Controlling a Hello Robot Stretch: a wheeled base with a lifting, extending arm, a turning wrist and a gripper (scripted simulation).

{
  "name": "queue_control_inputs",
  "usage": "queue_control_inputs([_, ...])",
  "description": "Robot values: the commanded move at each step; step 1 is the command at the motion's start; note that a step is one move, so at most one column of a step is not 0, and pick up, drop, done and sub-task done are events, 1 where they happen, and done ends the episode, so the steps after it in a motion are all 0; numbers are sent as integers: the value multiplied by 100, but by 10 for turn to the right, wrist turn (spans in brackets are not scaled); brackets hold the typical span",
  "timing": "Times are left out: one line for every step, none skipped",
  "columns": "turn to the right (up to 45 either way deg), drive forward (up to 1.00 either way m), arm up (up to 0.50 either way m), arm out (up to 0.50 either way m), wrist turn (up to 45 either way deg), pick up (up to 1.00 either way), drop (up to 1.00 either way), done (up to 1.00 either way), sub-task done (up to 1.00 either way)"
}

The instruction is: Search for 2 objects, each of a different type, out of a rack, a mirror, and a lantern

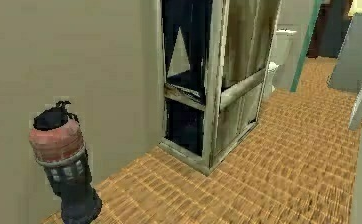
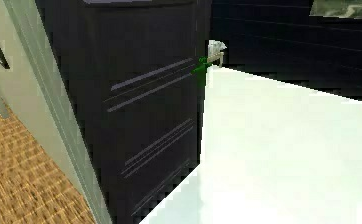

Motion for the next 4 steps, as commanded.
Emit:
queue_control_inputs([210, 0, 0, 0, 0, 0, 0, 0, 0])
queue_control_inputs([0, 50, 0, 0, 0, 0, 0, 0, 0])
queue_control_inputs([150, 0, 0, 0, 0, 0, 0, 0, 0])
queue_control_inputs([0, 100, 0, 0, 0, 0, 0, 0, 0])
